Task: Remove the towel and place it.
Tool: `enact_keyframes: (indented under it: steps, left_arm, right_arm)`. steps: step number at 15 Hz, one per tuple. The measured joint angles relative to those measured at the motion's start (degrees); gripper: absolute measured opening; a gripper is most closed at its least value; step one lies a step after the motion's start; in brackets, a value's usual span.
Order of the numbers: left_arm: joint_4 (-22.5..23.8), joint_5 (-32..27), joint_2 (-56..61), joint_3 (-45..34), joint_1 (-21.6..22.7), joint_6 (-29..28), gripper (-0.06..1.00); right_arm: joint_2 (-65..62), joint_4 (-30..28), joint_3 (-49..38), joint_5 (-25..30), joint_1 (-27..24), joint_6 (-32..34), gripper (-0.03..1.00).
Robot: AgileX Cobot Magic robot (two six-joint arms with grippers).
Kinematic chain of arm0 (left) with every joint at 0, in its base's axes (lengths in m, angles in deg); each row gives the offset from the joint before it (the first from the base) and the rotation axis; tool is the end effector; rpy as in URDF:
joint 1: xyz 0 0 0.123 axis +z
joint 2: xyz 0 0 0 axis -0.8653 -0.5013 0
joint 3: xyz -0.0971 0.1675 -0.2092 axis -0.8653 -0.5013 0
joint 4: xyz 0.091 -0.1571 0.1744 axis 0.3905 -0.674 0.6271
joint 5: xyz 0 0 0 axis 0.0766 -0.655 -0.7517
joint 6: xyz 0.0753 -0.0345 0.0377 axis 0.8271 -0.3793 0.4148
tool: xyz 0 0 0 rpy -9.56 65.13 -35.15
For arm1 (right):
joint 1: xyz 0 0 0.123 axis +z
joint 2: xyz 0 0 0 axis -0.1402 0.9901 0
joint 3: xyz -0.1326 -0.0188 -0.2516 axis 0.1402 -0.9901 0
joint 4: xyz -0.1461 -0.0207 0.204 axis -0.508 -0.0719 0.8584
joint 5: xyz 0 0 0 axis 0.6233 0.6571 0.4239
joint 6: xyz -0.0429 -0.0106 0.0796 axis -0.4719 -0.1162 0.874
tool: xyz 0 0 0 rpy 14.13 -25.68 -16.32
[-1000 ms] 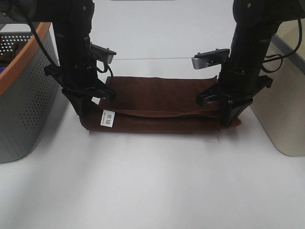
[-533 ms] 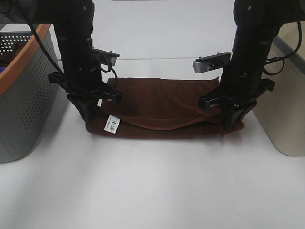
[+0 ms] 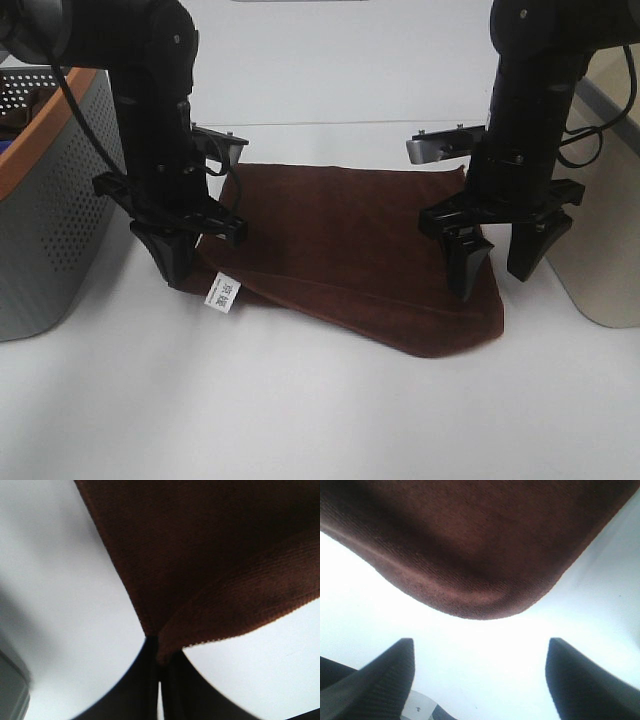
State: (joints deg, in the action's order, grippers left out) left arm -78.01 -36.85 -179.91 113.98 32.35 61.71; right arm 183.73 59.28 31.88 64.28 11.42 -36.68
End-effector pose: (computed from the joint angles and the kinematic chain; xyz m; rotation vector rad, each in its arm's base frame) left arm 0.3662 -0.1966 0.1477 -0.7256 -2.9232 0.0342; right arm 0.3402 0.1259 0.1652 0.5374 -2.9349 -0.0496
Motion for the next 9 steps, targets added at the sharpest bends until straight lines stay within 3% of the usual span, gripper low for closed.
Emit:
enact_keyframes:
  steps: [2, 3, 7, 9]
  left_arm:
    - [-1.3, 0.0, 0.1, -2.6, -0.2, 0.0, 0.04]
    - [-1.3, 0.0, 0.1, -3.8, -0.5, 0.0, 0.11]
    - [3.2, -0.1, 1.0, -4.6, -0.7, 0.0, 0.72]
    - [4.4, -0.1, 2.6, -4.6, -0.7, -0.3, 0.86]
  right_arm:
    - [0.0, 0.0, 0.0, 0.8, 0.0, 0.0, 0.72]
    - [0.0, 0.0, 0.0, 0.8, 0.0, 0.0, 0.72]
    - [0.0, 0.1, 0.0, 0.8, 0.0, 0.0, 0.72]
    - [0.0, 0.2, 0.0, 0.8, 0.0, 0.0, 0.72]
